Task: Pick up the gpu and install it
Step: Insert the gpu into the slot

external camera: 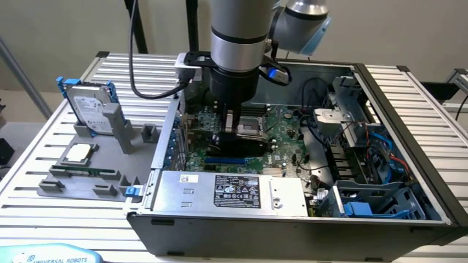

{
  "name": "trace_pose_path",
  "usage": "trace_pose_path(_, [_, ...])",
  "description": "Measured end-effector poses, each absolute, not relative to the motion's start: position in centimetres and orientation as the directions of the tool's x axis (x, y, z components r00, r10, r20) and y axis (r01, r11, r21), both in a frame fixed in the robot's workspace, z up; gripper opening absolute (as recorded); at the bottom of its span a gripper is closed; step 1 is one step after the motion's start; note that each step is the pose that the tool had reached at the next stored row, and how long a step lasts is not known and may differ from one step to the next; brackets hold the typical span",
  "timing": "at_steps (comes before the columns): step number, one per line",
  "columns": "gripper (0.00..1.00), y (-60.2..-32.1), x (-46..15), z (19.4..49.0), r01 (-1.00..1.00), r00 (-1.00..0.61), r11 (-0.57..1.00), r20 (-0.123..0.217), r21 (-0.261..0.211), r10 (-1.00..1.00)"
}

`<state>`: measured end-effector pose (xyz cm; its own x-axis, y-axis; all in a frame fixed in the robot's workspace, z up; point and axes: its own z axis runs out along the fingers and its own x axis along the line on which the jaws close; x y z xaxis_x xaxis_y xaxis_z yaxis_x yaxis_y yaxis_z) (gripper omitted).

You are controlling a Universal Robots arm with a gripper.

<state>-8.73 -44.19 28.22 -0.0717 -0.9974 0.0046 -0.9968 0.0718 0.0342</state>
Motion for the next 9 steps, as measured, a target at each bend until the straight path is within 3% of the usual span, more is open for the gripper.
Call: trace_pose_path(9, [0.27, -44.21, -9.43, 27.56, -0.997, -0.068, 0.068, -0.003, 0.030, -0.998])
